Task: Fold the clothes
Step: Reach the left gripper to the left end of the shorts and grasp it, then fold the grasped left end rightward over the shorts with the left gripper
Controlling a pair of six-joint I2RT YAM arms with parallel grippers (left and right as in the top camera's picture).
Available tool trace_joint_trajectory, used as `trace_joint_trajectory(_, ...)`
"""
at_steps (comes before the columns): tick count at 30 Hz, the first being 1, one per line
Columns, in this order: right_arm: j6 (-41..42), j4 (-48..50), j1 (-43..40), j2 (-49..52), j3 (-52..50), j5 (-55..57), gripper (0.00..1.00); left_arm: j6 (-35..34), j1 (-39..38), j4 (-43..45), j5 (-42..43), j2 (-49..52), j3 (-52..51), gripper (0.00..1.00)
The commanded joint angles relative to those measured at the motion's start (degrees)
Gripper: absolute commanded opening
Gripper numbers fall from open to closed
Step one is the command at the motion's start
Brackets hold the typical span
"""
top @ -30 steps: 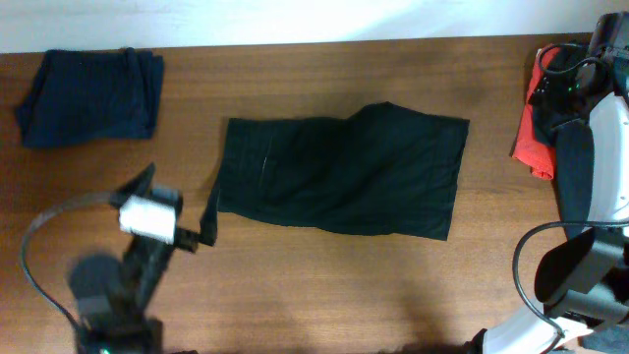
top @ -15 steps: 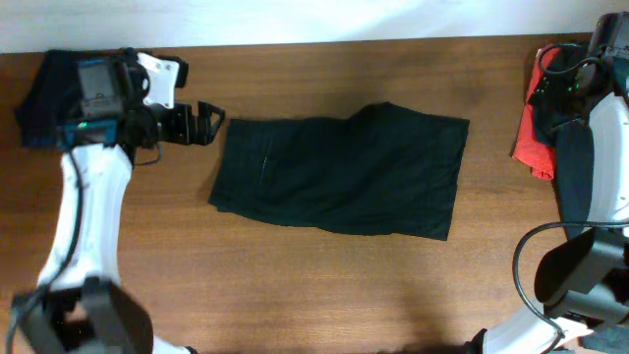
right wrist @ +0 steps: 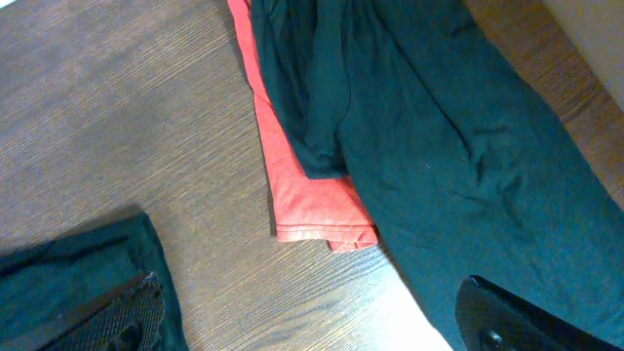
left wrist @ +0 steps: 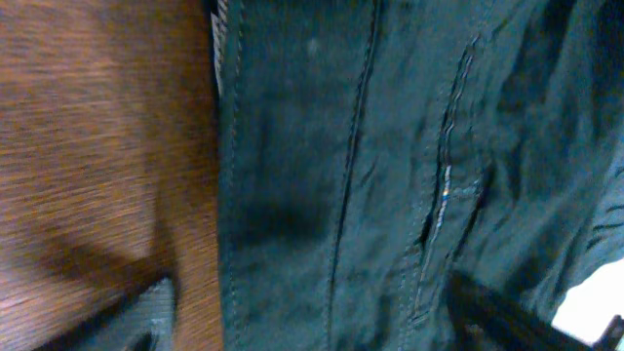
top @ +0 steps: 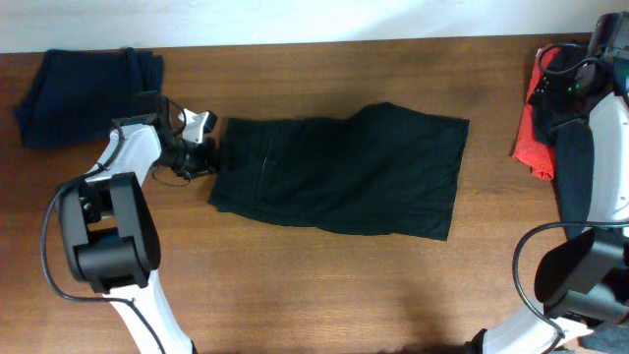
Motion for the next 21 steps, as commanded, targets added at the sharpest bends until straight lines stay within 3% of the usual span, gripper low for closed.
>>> trace_joint_trajectory(1,-0.37,0.04,0.24,-0.39,0.52,0.92,0.99,-0.59,-1.81,-0.61,2.75,4.28,-0.85,0.70)
trace_joint_trajectory(3,-0.37,0.02,0.24,-0.39,0.52,0.92,0.99,-0.63,-3.32,-0.63,2.75,4.31,-0.85,0.39)
trace_joint_trajectory(4,-0.37,0.02,0.26,-0.39,0.52,0.92,0.99,-0.63,-3.74,-0.61,2.73,4.31,-0.85,0.16)
trace_joint_trajectory(5,-0.37,0.02,0.24,-0.39,0.52,0.92,0.99,-0.63,-3.85,-0.61,2.71,4.31,-0.85,0.01)
trace_joint_trajectory(7,-0.37,0.04,0.24,-0.39,0.52,0.92,0.99,-1.55,-3.69,-0.61,1.09,4.31,-0.83,0.01)
trace_joint_trajectory(11,-0.37,0.02,0.26,-0.39,0.52,0.94,0.99,-13.05,-0.37,-6.19,-15.82,4.17,2.97,0.01)
trace_joint_trajectory(18,-0.37,0.04,0.24,-0.39,0.52,0.94,0.99,-16.13,4.20,-34.07,-33.90,3.32,28.55,0.00)
trace_joint_trajectory(21,-0.37,0.04,0.24,-0.39,0.52,0.94,0.99,-16.11,3.19,-46.10,-34.82,3.32,41.11,0.01)
